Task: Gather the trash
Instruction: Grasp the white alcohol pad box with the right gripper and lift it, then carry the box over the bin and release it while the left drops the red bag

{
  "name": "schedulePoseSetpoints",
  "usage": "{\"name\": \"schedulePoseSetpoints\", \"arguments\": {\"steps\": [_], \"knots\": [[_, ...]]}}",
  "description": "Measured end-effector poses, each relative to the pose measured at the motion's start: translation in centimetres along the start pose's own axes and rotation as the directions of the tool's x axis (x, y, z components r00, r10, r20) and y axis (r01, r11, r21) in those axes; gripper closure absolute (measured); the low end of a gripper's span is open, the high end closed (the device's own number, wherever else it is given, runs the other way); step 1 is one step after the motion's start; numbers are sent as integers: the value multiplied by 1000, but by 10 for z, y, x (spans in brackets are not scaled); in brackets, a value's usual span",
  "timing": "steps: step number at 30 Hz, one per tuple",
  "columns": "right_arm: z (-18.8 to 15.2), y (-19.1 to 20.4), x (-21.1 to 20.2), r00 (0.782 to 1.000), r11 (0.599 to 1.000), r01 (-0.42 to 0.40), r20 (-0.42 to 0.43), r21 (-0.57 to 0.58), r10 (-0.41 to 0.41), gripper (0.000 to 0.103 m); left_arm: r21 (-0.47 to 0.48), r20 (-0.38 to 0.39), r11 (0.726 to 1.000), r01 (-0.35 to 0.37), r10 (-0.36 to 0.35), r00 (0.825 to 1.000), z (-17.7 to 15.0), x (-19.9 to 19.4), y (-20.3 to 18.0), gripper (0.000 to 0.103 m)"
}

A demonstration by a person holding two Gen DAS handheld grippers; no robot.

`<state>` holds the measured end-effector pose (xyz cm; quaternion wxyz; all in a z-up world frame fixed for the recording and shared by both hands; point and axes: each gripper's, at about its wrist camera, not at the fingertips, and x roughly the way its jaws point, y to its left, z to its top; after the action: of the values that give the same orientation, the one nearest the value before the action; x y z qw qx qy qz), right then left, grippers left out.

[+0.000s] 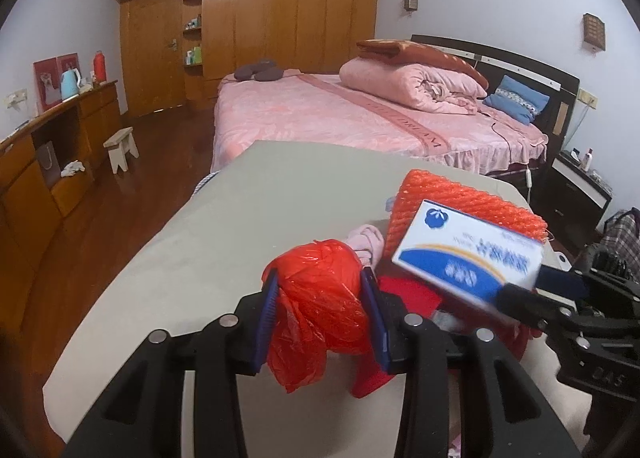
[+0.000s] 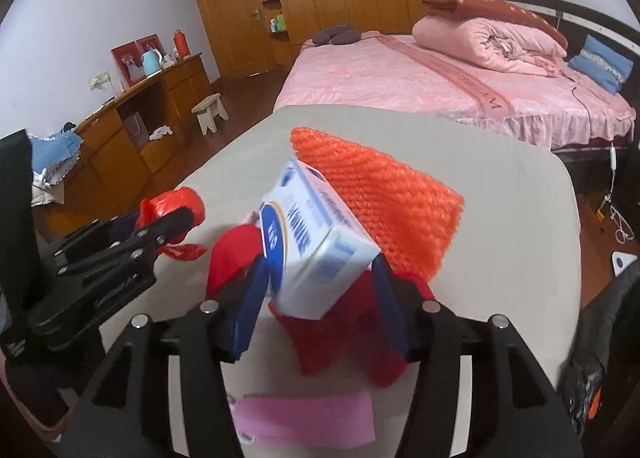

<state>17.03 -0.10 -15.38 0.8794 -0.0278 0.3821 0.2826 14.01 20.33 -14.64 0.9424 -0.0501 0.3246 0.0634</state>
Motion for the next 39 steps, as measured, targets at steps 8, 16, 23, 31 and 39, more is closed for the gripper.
{"name": "schedulePoseSetpoints", "arguments": {"steps": [8, 16, 23, 31, 39], "knots": [[6, 1, 10, 1000, 1000, -8, -24, 28, 9, 44, -6, 3, 1000, -9, 10, 1000, 1, -1, 5, 63], [12, 5, -11, 998, 999, 43, 47, -30, -41, 25, -19, 10, 1000, -13, 13, 1000, 1, -1, 8, 63], [25, 9, 5, 1000, 998, -2, 31, -67, 4, 25, -26, 17, 999, -20, 21, 1000, 3, -3, 15, 63], [11, 11, 23, 998, 997, -18, -53, -72, 15, 34, -35, 13, 999, -38, 38, 999, 5, 0, 22, 63], [19, 20, 30, 999, 995, 30, -33, -99, -33, 34, -42, 14, 999, -32, 33, 999, 6, 2, 24, 63]]}}
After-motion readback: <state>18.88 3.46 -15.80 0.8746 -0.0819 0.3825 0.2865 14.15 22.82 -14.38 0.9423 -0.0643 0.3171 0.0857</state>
